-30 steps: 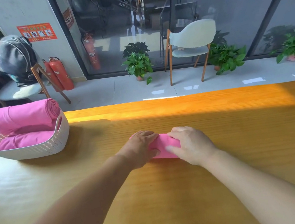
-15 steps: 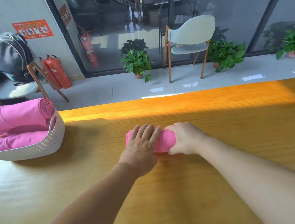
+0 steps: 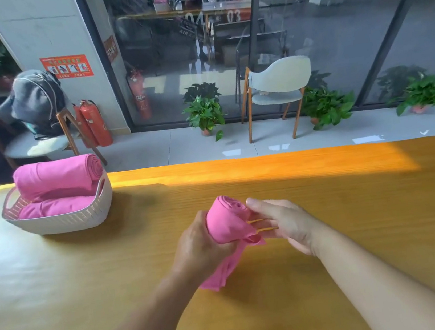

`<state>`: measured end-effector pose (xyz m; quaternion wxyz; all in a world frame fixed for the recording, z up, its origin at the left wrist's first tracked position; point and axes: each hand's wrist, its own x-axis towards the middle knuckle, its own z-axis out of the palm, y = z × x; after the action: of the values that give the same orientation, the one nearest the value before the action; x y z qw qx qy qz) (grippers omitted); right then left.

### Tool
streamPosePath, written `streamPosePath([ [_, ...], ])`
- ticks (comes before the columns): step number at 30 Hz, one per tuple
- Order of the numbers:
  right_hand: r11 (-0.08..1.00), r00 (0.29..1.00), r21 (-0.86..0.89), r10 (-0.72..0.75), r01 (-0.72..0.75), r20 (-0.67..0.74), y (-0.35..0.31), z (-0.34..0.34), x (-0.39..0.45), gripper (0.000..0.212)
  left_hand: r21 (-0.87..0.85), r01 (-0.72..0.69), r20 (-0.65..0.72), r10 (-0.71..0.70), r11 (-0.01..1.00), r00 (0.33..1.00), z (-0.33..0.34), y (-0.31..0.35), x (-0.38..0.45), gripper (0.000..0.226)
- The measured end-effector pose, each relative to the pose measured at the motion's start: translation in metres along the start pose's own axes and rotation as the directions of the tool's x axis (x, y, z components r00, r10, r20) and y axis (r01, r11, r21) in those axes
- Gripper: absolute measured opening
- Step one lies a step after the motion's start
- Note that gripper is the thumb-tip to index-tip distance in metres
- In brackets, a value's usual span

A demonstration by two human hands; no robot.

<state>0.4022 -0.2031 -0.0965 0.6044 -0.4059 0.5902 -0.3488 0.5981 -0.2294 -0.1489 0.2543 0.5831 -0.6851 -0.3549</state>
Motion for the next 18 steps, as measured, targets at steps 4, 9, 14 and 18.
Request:
streamPosePath([
  [4, 0.966, 1.0, -0.259, 0.021, -0.02, 0.001, 0.013, 0.017, -0.023, 0.013, -0.137, 0.105, -0.028, -0.11, 0.985, 0.994, -0.013, -0.004, -0.022, 0.063],
  [9, 0.969, 0.979, -0.152, 0.181, -0.194, -0.099, 0.01, 0.042, -0.043, 0.023, -0.157, 0.12, -0.065, -0.132, 0.98, 0.989, -0.029, -0.004, -0.045, 0.059],
  [14, 0.964, 0.953, 0.01, 0.265, -0.267, -0.148, 0.009, 0.064, -0.056, 0.006, -0.132, 0.096, -0.079, -0.107, 0.987, 0.991, -0.04, 0.001, -0.066, 0.056],
  [18, 0.899, 0.929, 0.365, 0.323, -0.241, -0.182, 0.003, 0.075, -0.063, 0.015, -0.114, 0.088, -0.087, -0.099, 0.99, 0.991, -0.047, -0.002, -0.083, 0.052],
])
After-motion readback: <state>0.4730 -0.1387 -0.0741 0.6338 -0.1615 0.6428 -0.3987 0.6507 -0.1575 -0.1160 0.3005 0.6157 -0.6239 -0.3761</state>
